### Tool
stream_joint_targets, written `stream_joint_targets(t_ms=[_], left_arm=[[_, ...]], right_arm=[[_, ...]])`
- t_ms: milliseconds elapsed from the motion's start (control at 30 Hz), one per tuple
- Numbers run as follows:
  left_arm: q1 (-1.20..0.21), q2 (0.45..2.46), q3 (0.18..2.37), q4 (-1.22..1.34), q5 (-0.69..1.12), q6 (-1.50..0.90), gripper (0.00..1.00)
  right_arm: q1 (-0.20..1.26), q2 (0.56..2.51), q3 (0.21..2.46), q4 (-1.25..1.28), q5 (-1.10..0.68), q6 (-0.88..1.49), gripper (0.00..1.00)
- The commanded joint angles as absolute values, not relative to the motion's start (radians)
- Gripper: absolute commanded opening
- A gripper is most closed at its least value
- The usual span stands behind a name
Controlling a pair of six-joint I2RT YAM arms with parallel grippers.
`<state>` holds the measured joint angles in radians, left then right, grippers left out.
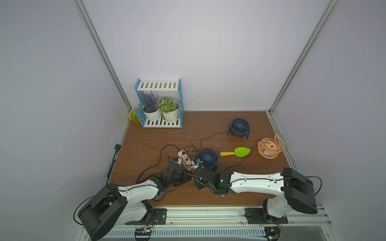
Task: Plug the desk fan into the power strip
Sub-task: Insert the plug into the socket.
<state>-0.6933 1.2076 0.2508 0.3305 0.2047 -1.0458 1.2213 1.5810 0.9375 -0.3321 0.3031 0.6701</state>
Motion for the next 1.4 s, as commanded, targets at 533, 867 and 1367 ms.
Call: stream_joint_targets(t_ms=[533,867,1367], left_arm=[[-0.651,1.175,0.239,0.379,0.105,-1.021,0.44],[-0.650,1.265,0.258,0.428,0.159,-1.004,0.38],[-0.650,1.269,0.238,0.427,0.149,-1.026,0.33]], right_arm=[[1.196,1.721,0.901,-0.649,0.235,0.642,0.00],[1.202,1.850,0.902,-0.689,0.163,0.651,0.00],[1.199,1.956,0.809,-0.646,0.074,0.714,0.00]])
